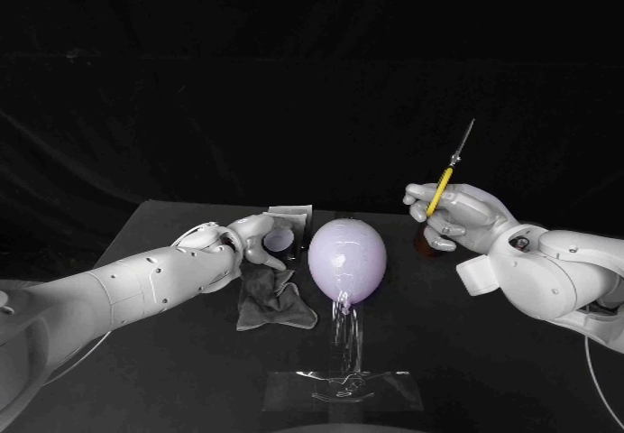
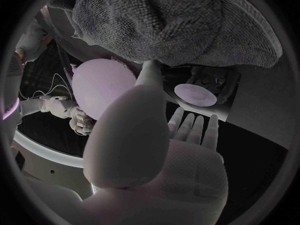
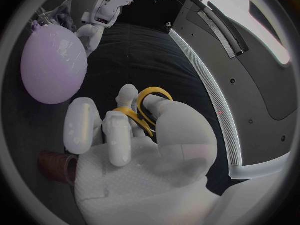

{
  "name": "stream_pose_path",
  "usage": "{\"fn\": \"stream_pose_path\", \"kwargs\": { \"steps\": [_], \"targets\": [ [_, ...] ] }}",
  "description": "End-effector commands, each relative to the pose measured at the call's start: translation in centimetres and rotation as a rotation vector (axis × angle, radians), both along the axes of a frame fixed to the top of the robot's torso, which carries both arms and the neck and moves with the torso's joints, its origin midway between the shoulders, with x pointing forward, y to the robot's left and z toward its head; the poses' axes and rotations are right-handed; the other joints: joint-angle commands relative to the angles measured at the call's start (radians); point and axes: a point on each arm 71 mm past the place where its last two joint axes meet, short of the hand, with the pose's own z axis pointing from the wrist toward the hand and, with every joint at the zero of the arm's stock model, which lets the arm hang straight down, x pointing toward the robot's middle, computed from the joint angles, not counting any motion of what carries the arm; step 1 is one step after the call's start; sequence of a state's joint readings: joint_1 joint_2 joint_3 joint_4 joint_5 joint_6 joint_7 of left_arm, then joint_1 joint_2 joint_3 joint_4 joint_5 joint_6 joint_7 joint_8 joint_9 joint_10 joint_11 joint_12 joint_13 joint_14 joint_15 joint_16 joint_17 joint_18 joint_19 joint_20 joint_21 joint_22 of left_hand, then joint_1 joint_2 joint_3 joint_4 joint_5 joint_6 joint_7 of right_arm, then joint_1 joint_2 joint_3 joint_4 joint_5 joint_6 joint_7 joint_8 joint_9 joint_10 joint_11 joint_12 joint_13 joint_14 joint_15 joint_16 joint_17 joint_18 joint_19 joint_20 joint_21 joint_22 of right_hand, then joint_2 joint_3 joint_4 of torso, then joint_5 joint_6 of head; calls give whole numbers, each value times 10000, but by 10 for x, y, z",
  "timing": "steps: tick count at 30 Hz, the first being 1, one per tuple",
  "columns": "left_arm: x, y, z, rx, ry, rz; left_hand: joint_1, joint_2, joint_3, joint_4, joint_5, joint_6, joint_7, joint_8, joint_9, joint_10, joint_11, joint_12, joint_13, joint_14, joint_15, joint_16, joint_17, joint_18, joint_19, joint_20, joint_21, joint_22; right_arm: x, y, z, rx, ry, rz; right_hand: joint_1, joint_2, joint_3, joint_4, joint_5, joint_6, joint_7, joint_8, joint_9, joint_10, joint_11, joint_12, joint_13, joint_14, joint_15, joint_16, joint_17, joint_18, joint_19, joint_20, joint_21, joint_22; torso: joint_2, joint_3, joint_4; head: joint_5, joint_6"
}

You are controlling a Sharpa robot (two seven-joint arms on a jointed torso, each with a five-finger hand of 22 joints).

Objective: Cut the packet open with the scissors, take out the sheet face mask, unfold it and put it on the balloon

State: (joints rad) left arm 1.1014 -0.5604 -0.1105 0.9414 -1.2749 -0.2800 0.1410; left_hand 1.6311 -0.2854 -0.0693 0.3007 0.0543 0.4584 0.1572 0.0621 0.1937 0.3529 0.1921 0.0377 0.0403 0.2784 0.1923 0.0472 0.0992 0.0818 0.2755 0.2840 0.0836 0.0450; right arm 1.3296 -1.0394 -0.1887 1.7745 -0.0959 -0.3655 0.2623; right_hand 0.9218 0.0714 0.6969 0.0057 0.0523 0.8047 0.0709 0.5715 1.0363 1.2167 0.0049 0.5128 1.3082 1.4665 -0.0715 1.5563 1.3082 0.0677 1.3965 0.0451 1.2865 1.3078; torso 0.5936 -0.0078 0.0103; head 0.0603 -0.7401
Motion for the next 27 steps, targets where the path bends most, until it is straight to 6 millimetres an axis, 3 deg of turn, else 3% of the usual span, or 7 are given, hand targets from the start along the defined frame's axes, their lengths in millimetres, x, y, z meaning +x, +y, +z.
{"fn": "stream_pose_path", "kwargs": {
  "steps": [1, 7, 22, 27],
  "targets": [
    [1, -4, -3, 338, 232, -84, 101, 126, 260, -9, -5, 187, 737, 95, 62, 268, 68, 84, 26, 251, 15, 82, 73, 213, 143, -2, 74, 29, -1, 2, 1, -75, -135, 190, 1044, 998, 101, 55, -4, 13, 8, -46, -11, 3541, -115, 10580, 2626, 1005, 41, 50, 2458, 8, 47, -8, 19, 974, -2, 0, 1, 17, -24],
    [2, -9, -4, 353, 269, -127, 161, 430, 768, -18, -24, 419, 794, 195, 153, 721, 150, 126, 51, 698, 49, 202, 196, 418, 358, 5, 173, 65, -1, 3, 1, -97, -151, 246, 1042, 997, 102, 56, -6, 19, 8, -50, -15, 3541, -115, 10580, 2626, 1007, 41, 54, 2466, 7, 50, -7, 23, 977, 8, 2, 6, 13, -52],
    [5, -11, -11, 828, 712, 23, 135, 442, 746, -18, -26, 485, 850, 230, 183, 794, 194, 100, 44, 703, 65, 191, 189, 521, 357, 0, 179, 61, -2, 6, 1, -141, -187, 380, 1039, 995, 104, 54, -6, 40, 6, -52, -19, 3541, -116, 10580, 2626, 1006, 42, 53, 2464, 10, 45, -7, 14, 972, 5, -5, 0, -6, -142],
    [6, -10, -14, 980, 854, 106, 194, 754, 1115, -39, -36, 843, 905, 372, 314, 1141, 248, 120, 67, 998, 93, 256, 264, 647, 488, 33, 238, 78, -2, 6, 1, -142, -194, 409, 1038, 994, 104, 52, -6, 51, 4, -51, -20, 3541, -117, 10580, 2626, 1004, 42, 47, 2453, 10, 45, -6, 13, 972, -1, -4, 5, -4, -178]
  ]
}}
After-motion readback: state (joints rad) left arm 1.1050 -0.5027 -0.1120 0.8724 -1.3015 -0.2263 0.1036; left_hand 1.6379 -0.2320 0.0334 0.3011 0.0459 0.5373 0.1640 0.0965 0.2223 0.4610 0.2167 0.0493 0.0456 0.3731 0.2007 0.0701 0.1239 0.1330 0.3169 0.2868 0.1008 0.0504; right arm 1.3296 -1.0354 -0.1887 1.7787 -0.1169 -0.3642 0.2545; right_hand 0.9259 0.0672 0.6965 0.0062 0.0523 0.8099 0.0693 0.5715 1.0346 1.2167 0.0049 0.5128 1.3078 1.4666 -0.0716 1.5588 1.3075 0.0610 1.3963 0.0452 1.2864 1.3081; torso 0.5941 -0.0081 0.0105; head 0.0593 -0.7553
